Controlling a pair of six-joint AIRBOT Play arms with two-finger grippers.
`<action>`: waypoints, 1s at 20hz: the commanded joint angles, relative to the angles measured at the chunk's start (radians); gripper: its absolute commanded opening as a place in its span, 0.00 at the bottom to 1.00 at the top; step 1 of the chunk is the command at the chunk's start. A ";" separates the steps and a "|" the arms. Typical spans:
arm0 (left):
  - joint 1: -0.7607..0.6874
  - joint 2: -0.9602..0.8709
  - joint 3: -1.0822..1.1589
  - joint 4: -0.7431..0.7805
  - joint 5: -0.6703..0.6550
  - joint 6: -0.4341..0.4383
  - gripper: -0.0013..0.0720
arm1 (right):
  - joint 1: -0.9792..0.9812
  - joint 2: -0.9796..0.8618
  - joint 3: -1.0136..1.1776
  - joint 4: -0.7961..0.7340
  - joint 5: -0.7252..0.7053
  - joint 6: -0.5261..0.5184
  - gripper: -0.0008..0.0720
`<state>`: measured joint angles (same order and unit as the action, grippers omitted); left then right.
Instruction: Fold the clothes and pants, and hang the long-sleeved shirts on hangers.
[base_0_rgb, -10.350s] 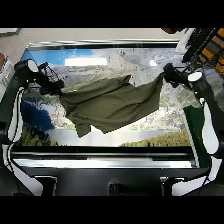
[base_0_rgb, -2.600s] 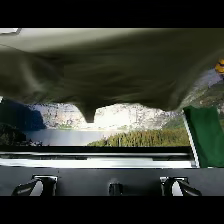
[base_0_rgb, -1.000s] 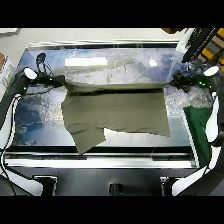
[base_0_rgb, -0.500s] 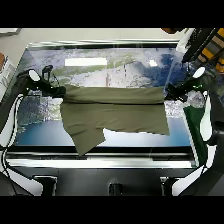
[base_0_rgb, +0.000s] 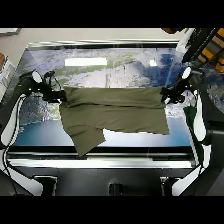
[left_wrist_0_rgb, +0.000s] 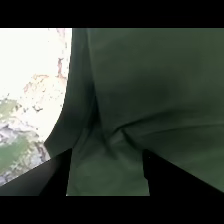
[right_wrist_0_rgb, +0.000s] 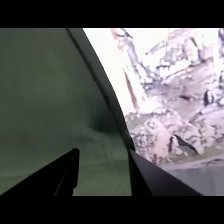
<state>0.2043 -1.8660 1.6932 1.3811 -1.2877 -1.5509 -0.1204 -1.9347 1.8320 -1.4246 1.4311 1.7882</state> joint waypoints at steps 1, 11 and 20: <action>0.040 0.060 0.000 0.043 -0.102 -0.017 0.72 | -0.030 0.044 0.000 0.005 0.085 -0.108 0.54; 0.236 0.656 -0.823 -0.311 0.029 0.009 0.72 | -0.323 0.327 -0.413 0.397 0.059 -0.333 0.56; 0.085 0.747 -1.212 -0.615 0.274 0.150 0.72 | -0.323 0.446 -0.602 0.481 0.003 -0.379 0.48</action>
<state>0.3416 -1.1336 0.5564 0.8463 -1.0840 -1.4391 -0.4416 -1.5150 1.2552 -0.9630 1.4456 1.4212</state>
